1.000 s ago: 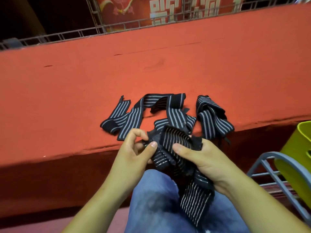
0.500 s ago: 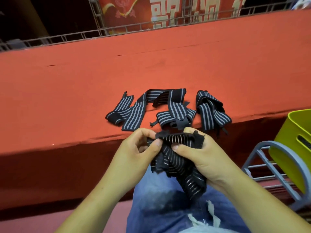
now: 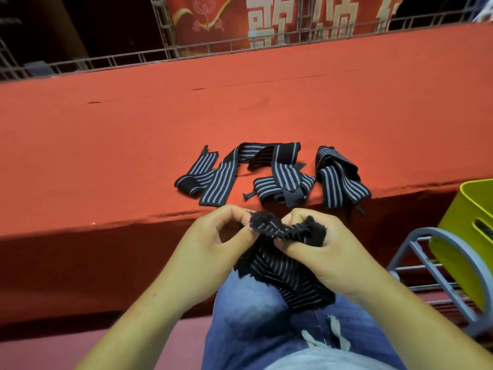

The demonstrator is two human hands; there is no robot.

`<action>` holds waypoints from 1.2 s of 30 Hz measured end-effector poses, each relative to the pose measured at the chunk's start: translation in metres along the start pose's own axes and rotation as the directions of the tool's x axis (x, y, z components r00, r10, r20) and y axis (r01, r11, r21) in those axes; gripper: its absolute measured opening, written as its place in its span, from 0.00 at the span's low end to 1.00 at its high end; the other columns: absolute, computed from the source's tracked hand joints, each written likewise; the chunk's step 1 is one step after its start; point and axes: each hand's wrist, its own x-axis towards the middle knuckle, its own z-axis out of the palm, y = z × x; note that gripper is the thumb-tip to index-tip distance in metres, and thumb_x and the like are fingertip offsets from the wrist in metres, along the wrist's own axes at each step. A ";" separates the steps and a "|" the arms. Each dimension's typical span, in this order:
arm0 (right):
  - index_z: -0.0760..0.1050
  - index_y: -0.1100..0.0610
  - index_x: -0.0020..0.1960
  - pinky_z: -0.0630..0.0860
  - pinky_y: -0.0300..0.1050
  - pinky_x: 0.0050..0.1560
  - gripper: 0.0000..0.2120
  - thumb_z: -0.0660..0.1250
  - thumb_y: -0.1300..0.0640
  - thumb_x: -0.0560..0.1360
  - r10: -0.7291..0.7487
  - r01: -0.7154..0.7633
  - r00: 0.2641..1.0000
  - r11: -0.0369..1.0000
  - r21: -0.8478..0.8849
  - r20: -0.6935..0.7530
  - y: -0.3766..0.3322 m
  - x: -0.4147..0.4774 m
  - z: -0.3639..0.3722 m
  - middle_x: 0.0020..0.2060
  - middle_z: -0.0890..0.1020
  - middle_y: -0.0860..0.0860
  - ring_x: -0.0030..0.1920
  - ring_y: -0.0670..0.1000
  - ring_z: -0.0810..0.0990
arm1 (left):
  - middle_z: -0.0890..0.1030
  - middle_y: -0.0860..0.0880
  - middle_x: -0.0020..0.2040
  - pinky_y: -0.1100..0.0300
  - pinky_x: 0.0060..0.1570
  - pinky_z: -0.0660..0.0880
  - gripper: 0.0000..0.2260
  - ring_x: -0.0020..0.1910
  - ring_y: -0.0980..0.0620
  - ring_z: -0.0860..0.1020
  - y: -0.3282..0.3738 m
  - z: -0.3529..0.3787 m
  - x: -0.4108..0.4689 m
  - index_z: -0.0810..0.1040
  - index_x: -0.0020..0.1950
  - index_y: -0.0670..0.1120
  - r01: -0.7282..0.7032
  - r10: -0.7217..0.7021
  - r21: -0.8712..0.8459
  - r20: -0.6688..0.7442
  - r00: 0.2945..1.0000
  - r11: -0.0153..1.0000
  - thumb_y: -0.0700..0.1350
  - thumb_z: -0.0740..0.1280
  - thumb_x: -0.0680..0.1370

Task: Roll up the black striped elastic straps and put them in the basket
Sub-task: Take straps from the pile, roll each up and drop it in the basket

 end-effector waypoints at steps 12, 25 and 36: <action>0.69 0.63 0.40 0.78 0.45 0.42 0.15 0.75 0.57 0.69 0.173 -0.162 0.983 0.973 0.163 -0.057 0.013 -0.004 -0.037 0.35 0.78 0.55 0.38 0.53 0.81 | 0.84 0.63 0.51 0.53 0.53 0.75 0.03 0.48 0.61 0.81 -0.029 -0.026 -0.007 0.77 0.50 0.56 0.155 -0.118 0.251 -0.157 0.980 0.956 0.48 0.67 0.83; 0.76 0.70 0.54 0.82 0.34 0.44 0.20 0.75 0.58 0.70 0.145 -0.145 0.989 0.972 0.187 0.013 -0.012 -0.004 -0.023 0.40 0.84 0.53 0.42 0.46 0.85 | 0.84 0.54 0.56 0.47 0.60 0.79 0.12 0.57 0.52 0.83 0.010 0.007 -0.007 0.78 0.65 0.60 -0.081 0.051 0.159 0.182 0.982 0.984 0.47 0.66 0.84; 0.85 0.57 0.49 0.83 0.49 0.48 0.13 0.77 0.47 0.73 0.108 -0.035 0.977 0.933 0.358 -0.185 -0.025 0.008 -0.026 0.45 0.87 0.56 0.46 0.54 0.85 | 0.78 0.65 0.65 0.57 0.69 0.71 0.13 0.68 0.64 0.74 -0.011 0.006 -0.003 0.75 0.67 0.63 -0.023 0.013 0.165 0.060 0.998 0.986 0.55 0.65 0.82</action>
